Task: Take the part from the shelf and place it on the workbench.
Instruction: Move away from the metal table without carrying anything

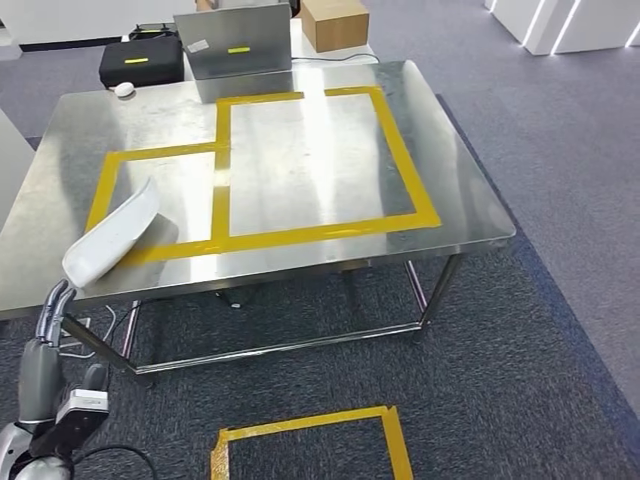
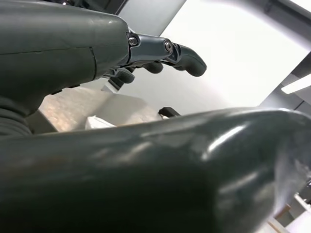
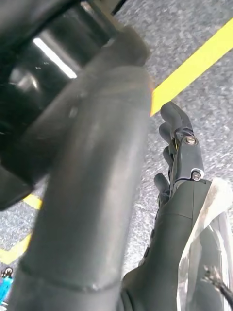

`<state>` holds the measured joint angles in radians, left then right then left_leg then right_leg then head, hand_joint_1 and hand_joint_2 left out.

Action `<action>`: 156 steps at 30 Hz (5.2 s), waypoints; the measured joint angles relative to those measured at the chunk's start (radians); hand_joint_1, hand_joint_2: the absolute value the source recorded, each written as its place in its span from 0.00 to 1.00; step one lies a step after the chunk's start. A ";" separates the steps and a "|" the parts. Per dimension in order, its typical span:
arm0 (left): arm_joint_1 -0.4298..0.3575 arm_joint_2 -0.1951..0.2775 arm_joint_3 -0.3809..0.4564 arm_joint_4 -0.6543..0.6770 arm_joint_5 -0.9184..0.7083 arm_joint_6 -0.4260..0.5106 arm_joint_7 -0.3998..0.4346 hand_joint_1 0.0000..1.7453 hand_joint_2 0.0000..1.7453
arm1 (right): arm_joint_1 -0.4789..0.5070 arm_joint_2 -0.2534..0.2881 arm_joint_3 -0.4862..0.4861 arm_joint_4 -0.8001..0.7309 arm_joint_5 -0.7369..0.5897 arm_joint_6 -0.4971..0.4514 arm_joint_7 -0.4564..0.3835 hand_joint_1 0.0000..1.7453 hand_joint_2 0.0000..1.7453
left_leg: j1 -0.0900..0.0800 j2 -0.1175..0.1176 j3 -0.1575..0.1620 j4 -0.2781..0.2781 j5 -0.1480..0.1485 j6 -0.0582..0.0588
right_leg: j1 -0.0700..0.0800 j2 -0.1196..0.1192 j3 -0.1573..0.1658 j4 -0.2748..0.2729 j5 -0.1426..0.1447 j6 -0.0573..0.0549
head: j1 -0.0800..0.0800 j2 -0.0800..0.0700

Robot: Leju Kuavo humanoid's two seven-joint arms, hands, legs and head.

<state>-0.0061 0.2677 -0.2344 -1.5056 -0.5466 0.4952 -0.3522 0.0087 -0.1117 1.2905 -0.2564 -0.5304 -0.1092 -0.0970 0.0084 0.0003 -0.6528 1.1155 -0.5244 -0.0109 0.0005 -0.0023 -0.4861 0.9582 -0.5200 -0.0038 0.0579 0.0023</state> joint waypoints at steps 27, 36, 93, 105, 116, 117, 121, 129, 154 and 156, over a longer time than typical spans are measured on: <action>0.101 -0.023 0.032 -0.015 0.006 0.001 0.040 0.00 0.00 | 0.001 -0.006 -0.009 -0.004 -0.037 -0.046 -0.034 0.00 1.00 | -0.002 0.009 0.042 -0.125 0.121 0.010 | 0.003 0.002 0.080 -0.036 -0.046 0.020 | 0.001 0.000; 0.150 -0.026 0.041 -0.015 0.004 -0.001 0.063 0.00 0.00 | -0.007 -0.006 -0.010 -0.020 -0.041 -0.066 -0.045 0.00 1.00 | -0.002 0.005 0.004 0.095 0.007 0.003 | 0.018 -0.007 0.057 -0.017 -0.028 -0.017 | -0.002 0.000; 0.046 -0.303 0.115 1.219 0.349 -0.144 0.120 0.00 0.00 | 0.015 -0.063 0.136 -0.123 -0.227 -0.216 0.064 0.00 0.00 | -0.002 0.009 -0.030 0.099 -0.034 -0.006 | -0.002 -0.008 0.027 -0.007 -0.013 -0.008 | 0.000 0.000; 0.041 -0.305 0.085 1.236 0.345 -0.140 0.127 0.00 0.00 | 0.020 -0.065 0.135 -0.131 -0.291 -0.221 0.049 0.00 0.00 | -0.004 0.015 0.139 -0.137 0.043 0.043 | 0.007 0.000 -0.019 0.035 -0.016 0.028 | 0.003 0.000; 0.037 -0.313 0.074 1.240 0.339 -0.139 0.129 0.00 0.00 | 0.022 -0.071 0.135 -0.135 -0.308 -0.216 0.051 0.00 0.00 | -0.010 0.093 0.129 -0.119 0.040 0.032 | -0.005 -0.069 -0.030 0.027 0.008 0.040 | 0.011 0.000; 0.036 -0.313 0.074 1.241 0.339 -0.140 0.130 0.00 0.00 | 0.021 -0.071 0.136 -0.136 -0.310 -0.215 0.052 0.00 0.00 | -0.011 0.100 0.130 -0.119 0.040 0.026 | -0.003 -0.064 -0.033 0.026 0.007 0.031 | 0.011 0.000; 0.036 -0.313 0.069 1.242 0.338 -0.144 0.132 0.00 0.00 | 0.024 -0.072 0.136 -0.136 -0.316 -0.207 0.057 0.00 0.00 | -0.004 0.066 0.112 -0.061 -0.011 0.003 | -0.007 -0.023 -0.035 0.023 0.024 0.003 | 0.005 0.000; 0.040 -0.313 0.062 1.245 0.338 -0.148 0.138 0.00 0.00 | 0.022 -0.072 0.140 -0.136 -0.316 -0.197 0.063 0.00 0.00 | -0.001 -0.043 0.102 -0.010 -0.004 0.021 | 0.002 0.085 -0.049 0.029 0.040 -0.003 | 0.002 0.000; 0.077 -0.315 0.060 1.242 0.368 -0.127 0.164 0.00 0.00 | 0.011 -0.070 0.194 -0.128 -0.324 -0.174 0.110 0.00 0.00 | 0.004 0.012 0.067 0.091 -0.110 -0.007 | -0.017 0.013 -0.050 0.027 0.035 0.007 | 0.006 0.000; 0.083 -0.315 0.060 1.242 0.368 -0.127 0.164 0.00 0.00 | 0.011 -0.070 0.195 -0.128 -0.324 -0.174 0.110 0.00 0.00 | 0.004 0.007 0.031 0.173 -0.126 -0.004 | -0.014 0.043 -0.052 0.029 0.036 0.005 | 0.006 0.000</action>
<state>0.0764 -0.0478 -0.1746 -0.2636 -0.1783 0.3678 -0.1880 0.0202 -0.1820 1.4856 -0.3842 -0.8544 -0.2834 0.0134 0.0120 0.0070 -0.6217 1.2880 -0.6508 -0.0150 -0.0132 0.0406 -0.5379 0.9868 -0.4836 0.0008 0.0638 0.0023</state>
